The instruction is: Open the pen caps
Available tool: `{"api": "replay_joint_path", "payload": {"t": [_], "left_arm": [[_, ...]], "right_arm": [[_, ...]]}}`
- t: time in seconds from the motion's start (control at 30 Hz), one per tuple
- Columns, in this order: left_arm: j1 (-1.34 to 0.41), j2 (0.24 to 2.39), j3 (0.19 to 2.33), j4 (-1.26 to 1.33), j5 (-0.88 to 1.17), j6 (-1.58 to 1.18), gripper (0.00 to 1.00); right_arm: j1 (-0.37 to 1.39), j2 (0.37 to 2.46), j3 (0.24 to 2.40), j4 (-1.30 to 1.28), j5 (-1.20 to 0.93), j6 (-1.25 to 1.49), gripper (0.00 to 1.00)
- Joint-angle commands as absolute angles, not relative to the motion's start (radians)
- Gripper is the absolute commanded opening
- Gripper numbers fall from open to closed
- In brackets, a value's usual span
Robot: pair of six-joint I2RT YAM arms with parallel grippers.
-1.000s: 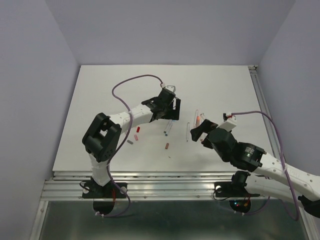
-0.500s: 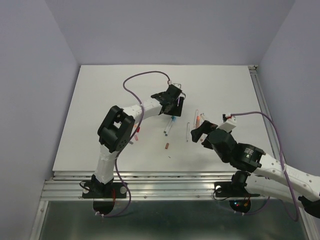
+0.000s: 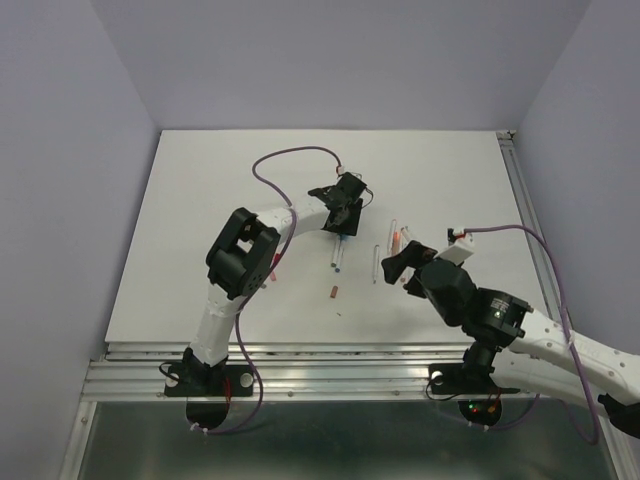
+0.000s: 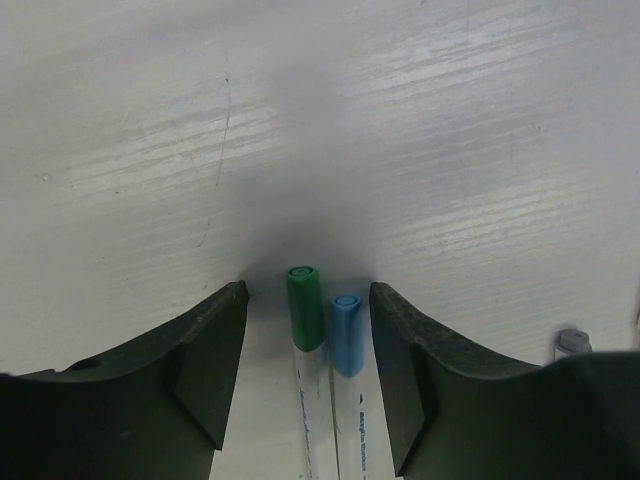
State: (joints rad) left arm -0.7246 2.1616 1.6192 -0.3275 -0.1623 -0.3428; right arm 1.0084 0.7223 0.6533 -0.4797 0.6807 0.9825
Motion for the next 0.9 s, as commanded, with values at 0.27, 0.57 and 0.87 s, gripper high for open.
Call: {"api": "replay_joint_path", "payload": {"t": [0.27,0.57,0.87], "left_arm": [[-0.713,2.135,1.580,-0.322,-0.196,-0.373,0.63],[-0.657,2.109,1.552,-0.261,-0.158,-0.454,0.61],[-0.679,2.100,1.500,-0.267,-0.213,-0.434,0.58]], "right_arm": [[1.011,0.764,0.630,-0.391,0.673,0.960,1.00],[1.011,0.772,0.635,-0.399,0.673,0.966,1.00],[1.011,0.761,0.629,-0.397,0.690,0.965,1.00]]}}
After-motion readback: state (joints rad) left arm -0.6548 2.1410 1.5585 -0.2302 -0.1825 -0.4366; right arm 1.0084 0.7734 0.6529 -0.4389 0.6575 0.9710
